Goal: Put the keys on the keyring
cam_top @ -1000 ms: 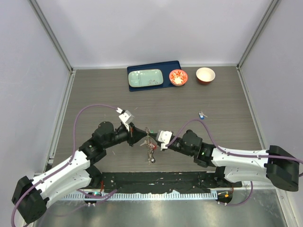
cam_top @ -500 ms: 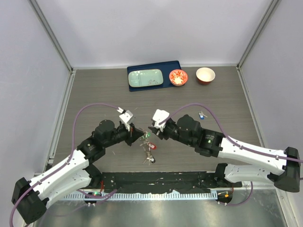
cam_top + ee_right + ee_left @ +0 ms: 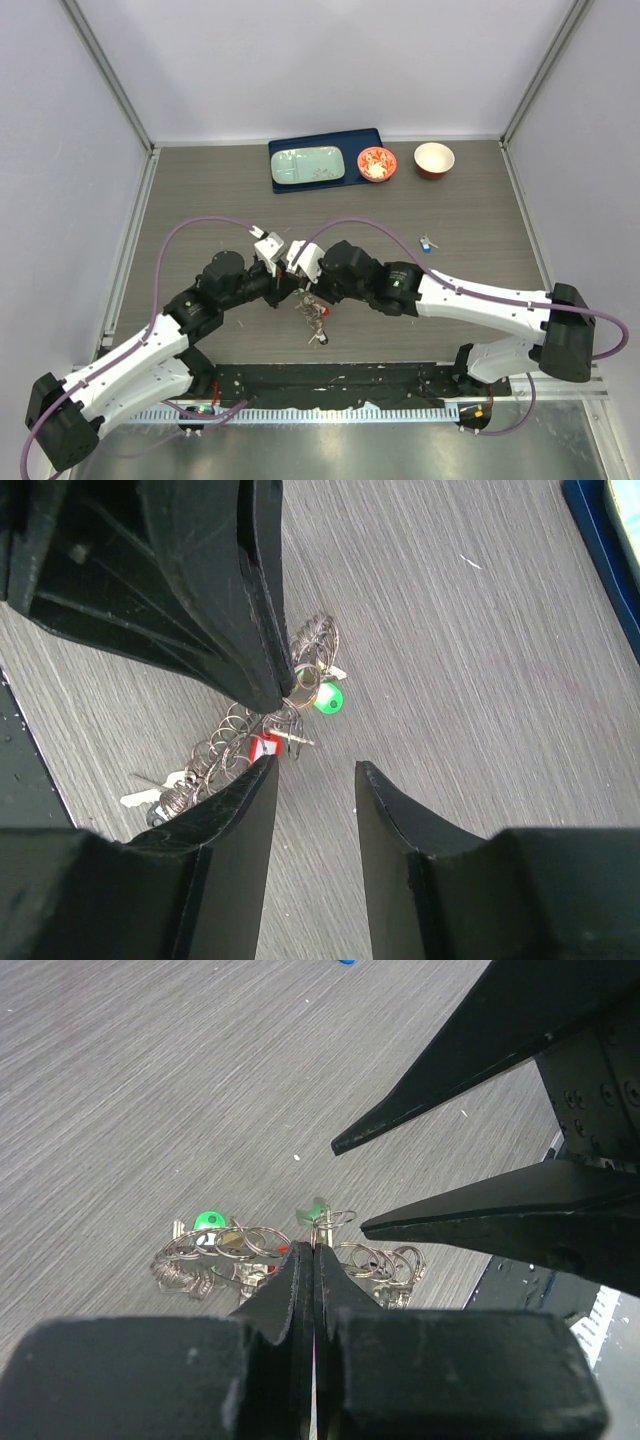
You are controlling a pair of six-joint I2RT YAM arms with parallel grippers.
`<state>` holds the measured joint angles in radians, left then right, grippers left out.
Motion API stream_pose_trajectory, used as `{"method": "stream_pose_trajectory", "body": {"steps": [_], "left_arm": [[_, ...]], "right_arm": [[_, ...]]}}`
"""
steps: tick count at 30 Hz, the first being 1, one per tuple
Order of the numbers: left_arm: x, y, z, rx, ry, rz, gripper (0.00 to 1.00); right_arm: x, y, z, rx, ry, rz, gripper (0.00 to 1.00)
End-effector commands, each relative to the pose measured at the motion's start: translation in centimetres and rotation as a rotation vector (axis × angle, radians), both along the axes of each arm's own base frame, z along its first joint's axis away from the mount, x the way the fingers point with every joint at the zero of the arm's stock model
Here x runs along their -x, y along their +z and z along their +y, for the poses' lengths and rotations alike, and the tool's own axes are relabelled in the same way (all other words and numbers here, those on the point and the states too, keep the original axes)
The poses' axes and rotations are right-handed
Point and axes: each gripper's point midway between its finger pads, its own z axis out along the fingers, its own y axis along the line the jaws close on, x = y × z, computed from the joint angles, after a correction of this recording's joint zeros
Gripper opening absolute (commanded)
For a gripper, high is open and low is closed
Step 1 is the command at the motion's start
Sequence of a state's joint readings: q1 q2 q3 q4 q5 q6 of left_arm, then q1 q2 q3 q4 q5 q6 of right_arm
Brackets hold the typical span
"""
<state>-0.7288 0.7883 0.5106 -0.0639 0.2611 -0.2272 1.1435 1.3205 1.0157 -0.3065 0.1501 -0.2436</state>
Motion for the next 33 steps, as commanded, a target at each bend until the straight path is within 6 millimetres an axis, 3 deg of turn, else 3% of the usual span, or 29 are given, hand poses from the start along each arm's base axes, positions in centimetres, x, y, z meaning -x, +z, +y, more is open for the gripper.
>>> {"method": "stream_pose_trajectory", "body": {"steps": [1,13,22,24,26,28,29,33], "left_arm": [[-0.7,3.5,-0.7,0.058,-0.01,-0.079,0.0],[-0.5,3.8,-0.9,0.071,-0.023,-0.075,0.0],[0.0,3.9,-0.9,0.1,-0.03,-0.064,0.0],[-0.1,4.6,-0.9,0.131,-0.026,-0.088,0.0],[-0.1,4.4,-0.7,0.135,-0.012,-0.084,0.0],[-0.1,4.4,-0.4,0.141,0.007,-0.084,0.0],[-0.1,4.0,-0.3,0.138,0.014,-0.08,0.0],[0.0,3.9,0.0,0.173,0.034,-0.075,0.0]], "right_arm": [[-0.5,2.8,1.6,-0.072,0.009,-0.022,0.43],[-1.1,2.0,2.5,-0.073,0.004,-0.036,0.37],[-1.0,1.5,2.5,-0.089,0.017,-0.046,0.15],[-1.1,1.1,2.3,-0.095,0.011,-0.051,0.02],[-1.1,0.5,1.8,-0.099,0.003,-0.057,0.01],[-1.3,1.4,1.6,-0.146,0.0,-0.076,0.01],[-1.0,0.7,1.2,-0.147,0.009,-0.072,0.01],[-1.0,2.8,1.1,-0.301,0.032,-0.147,0.01]]}}
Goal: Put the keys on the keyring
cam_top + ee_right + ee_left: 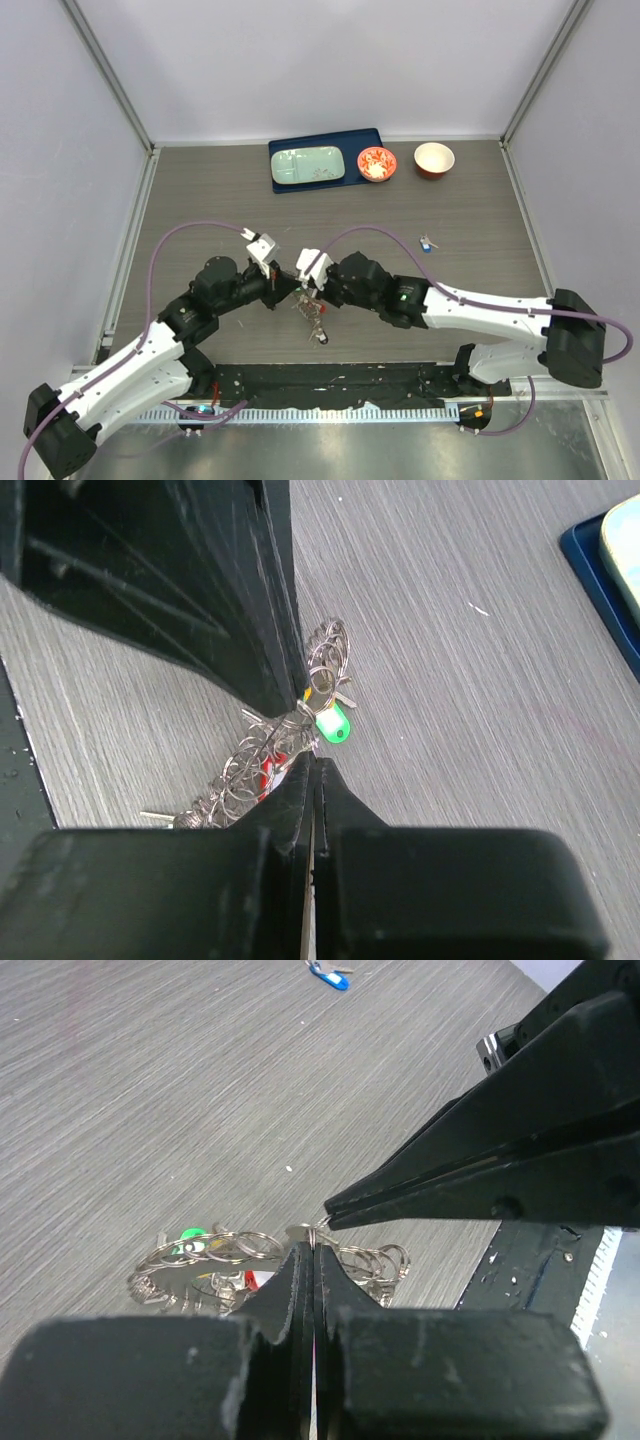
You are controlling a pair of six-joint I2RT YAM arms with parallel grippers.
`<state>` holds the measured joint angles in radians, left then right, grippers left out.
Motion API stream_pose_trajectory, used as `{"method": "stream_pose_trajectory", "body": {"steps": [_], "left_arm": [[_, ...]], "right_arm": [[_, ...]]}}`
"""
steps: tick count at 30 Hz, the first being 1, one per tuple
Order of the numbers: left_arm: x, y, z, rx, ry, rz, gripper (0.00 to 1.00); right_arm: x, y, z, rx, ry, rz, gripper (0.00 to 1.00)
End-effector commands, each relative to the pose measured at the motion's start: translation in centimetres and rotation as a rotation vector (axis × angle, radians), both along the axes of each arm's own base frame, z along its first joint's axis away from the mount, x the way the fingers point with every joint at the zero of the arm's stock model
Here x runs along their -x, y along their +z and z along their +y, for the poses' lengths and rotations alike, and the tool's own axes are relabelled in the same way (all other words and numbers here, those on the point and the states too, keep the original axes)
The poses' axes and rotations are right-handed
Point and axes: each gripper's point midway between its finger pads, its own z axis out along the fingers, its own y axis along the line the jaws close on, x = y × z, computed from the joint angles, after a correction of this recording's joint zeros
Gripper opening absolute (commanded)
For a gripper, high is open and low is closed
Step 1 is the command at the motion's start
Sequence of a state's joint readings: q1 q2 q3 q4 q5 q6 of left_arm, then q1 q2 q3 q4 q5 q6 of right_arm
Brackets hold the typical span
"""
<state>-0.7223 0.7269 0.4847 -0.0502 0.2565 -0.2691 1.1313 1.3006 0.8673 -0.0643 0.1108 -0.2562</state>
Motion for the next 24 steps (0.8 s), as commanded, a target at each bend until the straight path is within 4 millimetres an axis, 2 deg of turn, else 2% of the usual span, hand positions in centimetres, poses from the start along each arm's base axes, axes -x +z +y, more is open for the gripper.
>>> {"method": "stream_pose_trajectory", "body": {"steps": [1,2,3,4,5,6,8,10,11,13,18,21,24], "left_arm": [[-0.2,3.4,-0.3,0.128,0.016,-0.079,0.0],[-0.2,3.3,-0.3,0.131,0.022,-0.072,0.0],[-0.3,3.1,-0.1,0.127,0.031,-0.071,0.0],[-0.3,3.1,-0.1,0.13,0.035,-0.069,0.0],[-0.3,3.1,0.0,0.13,0.039,-0.067,0.0],[-0.4,3.0,0.0,0.131,0.046,-0.062,0.0],[-0.4,3.0,0.1,0.133,0.051,-0.059,0.0],[-0.5,2.8,0.1,0.135,0.061,-0.049,0.0],[-0.6,2.7,0.1,0.132,0.063,-0.045,0.0],[-0.6,2.5,0.1,0.134,0.07,-0.034,0.0],[-0.9,2.0,-0.1,0.139,0.08,-0.009,0.0],[-0.9,2.1,-0.5,0.154,0.066,0.0,0.0],[-0.8,2.6,-0.8,0.17,0.051,-0.008,0.0]], "right_arm": [[-0.7,4.4,-0.1,-0.224,0.005,-0.123,0.01],[-0.4,4.1,-0.6,-0.239,0.014,-0.134,0.01],[-0.4,5.2,-0.4,-0.294,0.029,-0.164,0.01],[-0.3,5.3,-0.5,-0.313,0.039,-0.174,0.01],[-0.1,4.6,-0.8,-0.315,0.044,-0.176,0.01],[0.1,6.1,-0.8,-0.375,0.059,-0.206,0.01],[0.4,5.9,-1.2,-0.4,0.066,-0.228,0.01],[0.8,7.0,-1.2,-0.455,0.094,-0.256,0.01],[1.0,6.4,-1.4,-0.454,0.099,-0.254,0.01],[1.2,7.6,-1.6,-0.509,0.108,-0.281,0.01],[1.8,8.8,-2.0,-0.595,0.125,-0.307,0.01],[2.0,9.0,-1.8,-0.638,0.133,-0.304,0.01],[1.9,8.3,-1.2,-0.627,0.137,-0.273,0.01]]}}
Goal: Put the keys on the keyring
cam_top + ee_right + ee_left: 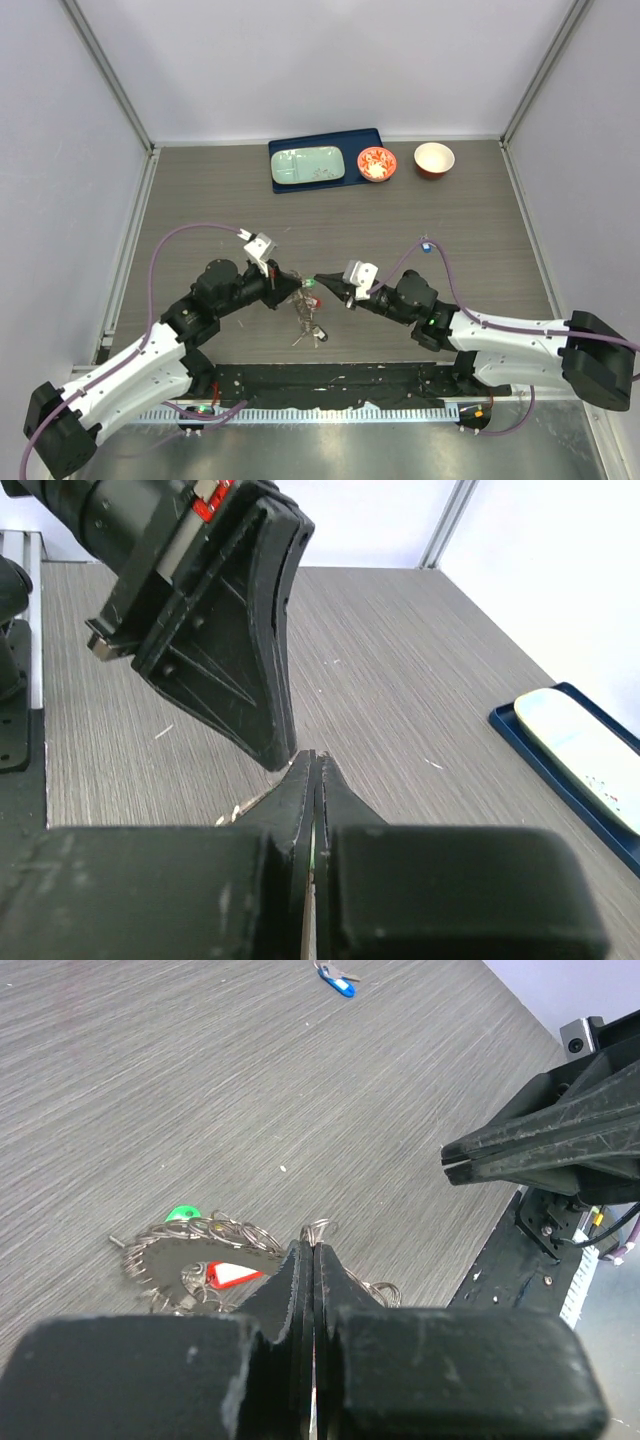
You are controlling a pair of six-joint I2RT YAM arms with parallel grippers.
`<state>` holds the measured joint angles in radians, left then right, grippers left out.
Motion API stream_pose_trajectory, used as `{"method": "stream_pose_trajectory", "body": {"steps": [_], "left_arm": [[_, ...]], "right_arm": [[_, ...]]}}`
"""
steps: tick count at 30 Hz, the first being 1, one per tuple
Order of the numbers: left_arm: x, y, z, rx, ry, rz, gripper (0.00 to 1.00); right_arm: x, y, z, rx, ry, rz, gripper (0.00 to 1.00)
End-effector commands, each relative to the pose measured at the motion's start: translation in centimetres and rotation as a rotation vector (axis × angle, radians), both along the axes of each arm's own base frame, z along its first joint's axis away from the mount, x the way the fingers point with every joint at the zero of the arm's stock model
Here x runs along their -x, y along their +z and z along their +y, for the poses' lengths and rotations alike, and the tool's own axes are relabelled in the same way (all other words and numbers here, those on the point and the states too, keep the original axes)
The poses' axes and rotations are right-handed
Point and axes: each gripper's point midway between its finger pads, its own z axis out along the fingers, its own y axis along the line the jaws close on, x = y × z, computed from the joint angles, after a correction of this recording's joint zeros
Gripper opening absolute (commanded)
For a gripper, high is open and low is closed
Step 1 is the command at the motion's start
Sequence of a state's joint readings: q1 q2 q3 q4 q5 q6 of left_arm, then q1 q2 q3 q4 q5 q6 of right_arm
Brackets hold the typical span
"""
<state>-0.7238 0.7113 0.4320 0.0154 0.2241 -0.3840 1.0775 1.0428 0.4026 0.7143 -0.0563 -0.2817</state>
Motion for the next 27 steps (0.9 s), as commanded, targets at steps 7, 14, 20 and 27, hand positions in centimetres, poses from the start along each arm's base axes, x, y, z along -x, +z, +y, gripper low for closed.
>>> {"method": "stream_pose_trajectory", "body": {"steps": [7,14,20,27], "left_arm": [[-0.5,3.3,-0.5,0.051,-0.024,-0.119,0.0],[-0.3,3.1,-0.8,0.025,-0.064,-0.135,0.0],[-0.3,3.4,-1.2,0.006,-0.096,-0.143,0.0],[-0.2,3.5,-1.6,0.002,-0.116,-0.146,0.0]], "right_arm": [[-1.9,0.5,-0.1,0.101,-0.124,0.181,0.25],[-2.0,0.9,-0.9,0.245,-0.094,0.439,0.42],[-1.4,-0.7,-0.1,0.33,0.0,0.591,0.43],[-1.5,-2.1,0.5,0.324,0.043,0.727,0.41]]}}
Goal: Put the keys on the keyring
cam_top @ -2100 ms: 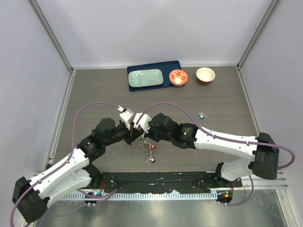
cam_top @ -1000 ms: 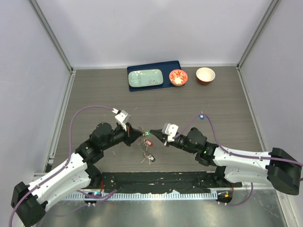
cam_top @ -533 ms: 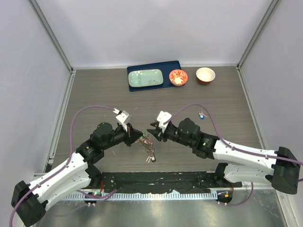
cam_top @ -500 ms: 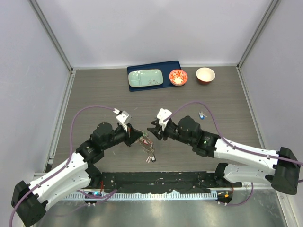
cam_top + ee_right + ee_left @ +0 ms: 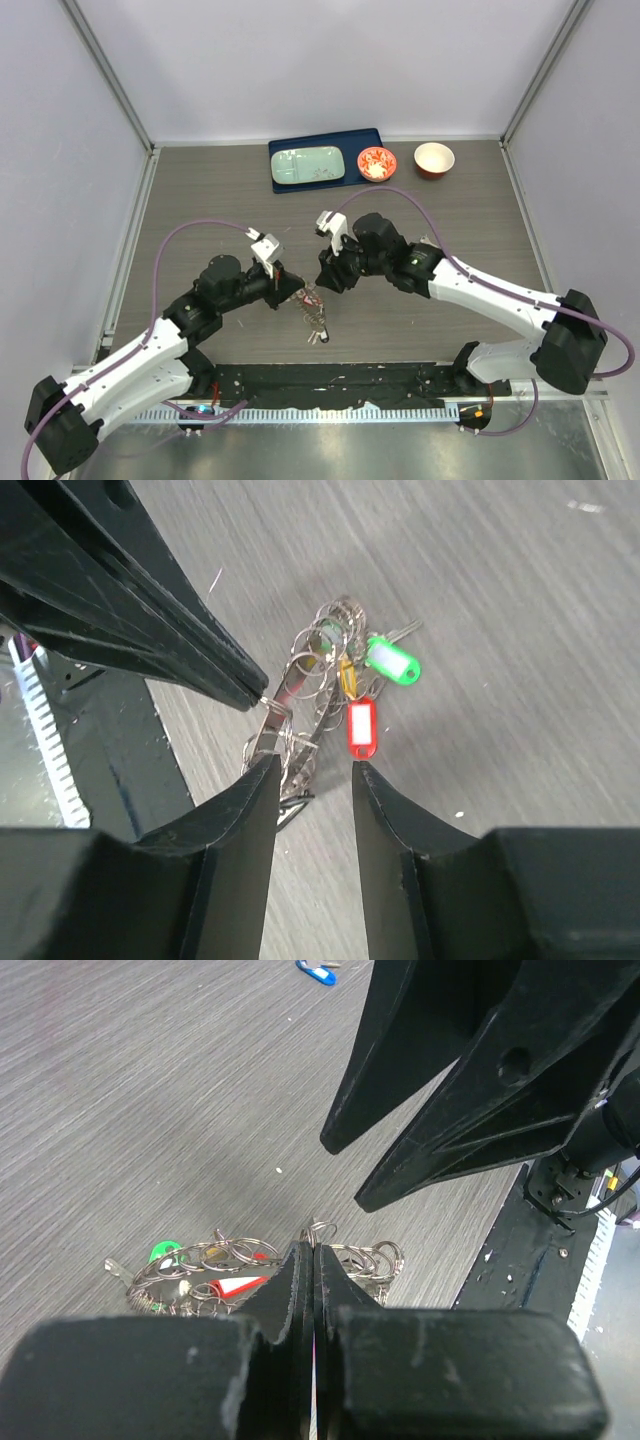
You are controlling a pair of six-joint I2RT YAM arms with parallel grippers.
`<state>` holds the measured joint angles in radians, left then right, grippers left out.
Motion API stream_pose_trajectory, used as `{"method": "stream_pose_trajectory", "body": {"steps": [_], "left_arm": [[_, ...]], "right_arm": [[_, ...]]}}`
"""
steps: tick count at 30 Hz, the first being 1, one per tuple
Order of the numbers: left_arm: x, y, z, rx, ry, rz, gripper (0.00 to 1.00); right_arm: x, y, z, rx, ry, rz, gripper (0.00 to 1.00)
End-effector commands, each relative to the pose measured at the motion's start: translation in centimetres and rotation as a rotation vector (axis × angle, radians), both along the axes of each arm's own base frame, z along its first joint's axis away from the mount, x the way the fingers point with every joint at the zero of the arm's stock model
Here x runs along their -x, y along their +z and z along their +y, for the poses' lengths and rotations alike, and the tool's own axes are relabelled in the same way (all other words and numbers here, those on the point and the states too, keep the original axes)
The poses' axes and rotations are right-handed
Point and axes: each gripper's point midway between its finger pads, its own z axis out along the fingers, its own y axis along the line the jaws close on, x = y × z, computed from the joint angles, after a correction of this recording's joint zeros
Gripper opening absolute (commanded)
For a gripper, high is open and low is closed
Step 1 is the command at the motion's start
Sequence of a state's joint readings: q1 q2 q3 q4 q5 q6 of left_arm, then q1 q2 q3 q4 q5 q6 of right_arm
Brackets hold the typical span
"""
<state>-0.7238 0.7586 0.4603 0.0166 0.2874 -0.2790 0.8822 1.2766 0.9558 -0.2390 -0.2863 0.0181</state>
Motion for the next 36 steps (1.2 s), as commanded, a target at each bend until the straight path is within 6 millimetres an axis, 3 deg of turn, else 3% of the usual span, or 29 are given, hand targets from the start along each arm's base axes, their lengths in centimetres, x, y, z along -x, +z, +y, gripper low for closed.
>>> {"method": "stream_pose_trajectory", "body": {"steps": [1,16,24,27,31,36], "left_arm": [[-0.4,3.5,-0.9,0.059,-0.034,-0.084,0.0],[-0.4,3.7,-1.2,0.063,-0.048,-0.085,0.0],[-0.4,3.6,-1.3,0.065,-0.052,-0.088,0.0],[-0.5,3.7,-1.1,0.069,-0.045,-0.095,0.0],[-0.7,3.8,-0.7,0.08,-0.017,-0.109,0.0],[-0.9,3.6,0.0,0.097,0.031,-0.116,0.0]], "right_arm": [[0.9,1.8,0.8,-0.065,0.048,0.075,0.41],[0.4,0.0,2.1,-0.076,0.076,0.133,0.39],[0.1,-0.3,2.4,-0.089,0.074,0.132,0.34],[0.3,-0.6,2.4,-0.087,0.08,0.139,0.26],[0.3,-0.7,1.9,-0.087,0.072,0.127,0.01],[0.0,0.3,1.3,-0.13,0.048,0.061,0.01]]}}
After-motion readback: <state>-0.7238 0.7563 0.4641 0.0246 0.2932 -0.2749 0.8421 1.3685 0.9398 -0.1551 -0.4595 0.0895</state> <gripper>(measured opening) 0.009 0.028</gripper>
